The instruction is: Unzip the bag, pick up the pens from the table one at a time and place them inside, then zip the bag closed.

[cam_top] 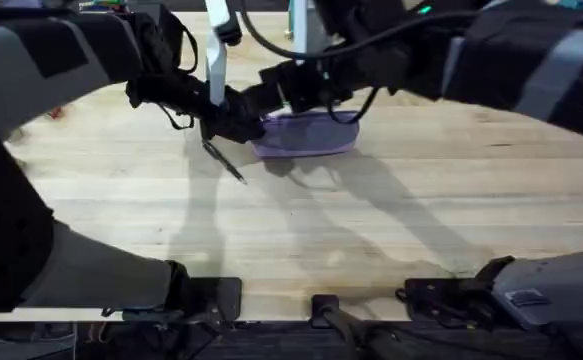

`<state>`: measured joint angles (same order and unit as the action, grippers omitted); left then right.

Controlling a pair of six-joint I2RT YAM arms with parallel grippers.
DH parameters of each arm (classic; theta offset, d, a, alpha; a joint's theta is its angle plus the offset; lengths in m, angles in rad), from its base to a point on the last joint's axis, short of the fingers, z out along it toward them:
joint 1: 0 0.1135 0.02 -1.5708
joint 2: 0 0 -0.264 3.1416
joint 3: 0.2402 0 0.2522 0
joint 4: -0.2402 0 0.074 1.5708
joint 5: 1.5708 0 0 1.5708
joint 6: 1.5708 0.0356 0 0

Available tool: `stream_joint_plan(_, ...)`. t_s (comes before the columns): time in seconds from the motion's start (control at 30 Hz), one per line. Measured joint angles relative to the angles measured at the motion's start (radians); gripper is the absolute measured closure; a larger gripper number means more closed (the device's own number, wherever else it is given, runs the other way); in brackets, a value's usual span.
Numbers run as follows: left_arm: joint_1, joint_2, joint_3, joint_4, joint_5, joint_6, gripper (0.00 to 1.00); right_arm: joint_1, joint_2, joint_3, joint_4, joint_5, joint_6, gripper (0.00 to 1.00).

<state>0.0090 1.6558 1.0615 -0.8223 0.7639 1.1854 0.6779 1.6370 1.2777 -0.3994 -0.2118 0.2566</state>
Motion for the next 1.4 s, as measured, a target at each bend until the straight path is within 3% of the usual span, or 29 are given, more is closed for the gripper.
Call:
stream_joint_plan(0.2, 0.000, 0.000, 0.000, 0.000, 0.000, 0.000, 0.957, -0.070, -0.023, 0.002, -0.118, -0.005, -0.111, 0.006)
stream_joint_plan(0.3, 0.000, 0.000, 0.000, 0.000, 0.003, 0.000, 0.825, -0.085, -0.062, 0.002, -0.155, -0.006, -0.255, 0.006)
stream_joint_plan(0.37, 0.000, 0.000, 0.000, 0.000, 0.008, 0.000, 0.605, -0.085, -0.085, 0.002, -0.157, -0.006, -0.304, 0.006)
stream_joint_plan(0.47, 0.000, 0.000, 0.000, 0.000, 0.011, 0.000, 0.139, -0.085, -0.108, 0.002, -0.157, -0.006, -0.354, 0.006)
stream_joint_plan(0.5, 0.000, 0.000, 0.000, 0.000, 0.011, -0.002, 0.046, -0.085, -0.112, 0.002, -0.157, -0.006, -0.366, 0.006)
stream_joint_plan(0.53, 0.000, 0.000, 0.000, 0.000, 0.012, -0.003, 0.017, -0.085, -0.113, 0.002, -0.157, -0.006, -0.374, 0.006)
stream_joint_plan(0.77, 0.000, 0.000, 0.000, -0.011, 0.020, -0.004, 0.008, -0.085, -0.112, 0.011, -0.241, -0.005, -0.442, 0.006)
stream_joint_plan(1.03, 0.005, 0.000, 0.071, -0.139, 0.027, -0.003, 0.005, -0.085, -0.112, 0.134, -0.405, 0.042, -0.523, 0.007)
stream_joint_plan(1.2, 0.055, 0.000, 0.173, -0.262, 0.042, 0.011, 0.005, -0.088, -0.108, 0.222, -0.482, 0.054, -0.555, 0.007)
stream_joint_plan(1.4, 0.146, 0.000, 0.302, -0.411, 0.104, 0.107, 0.006, -0.090, -0.065, 0.282, -0.550, 0.061, -0.603, 0.009)
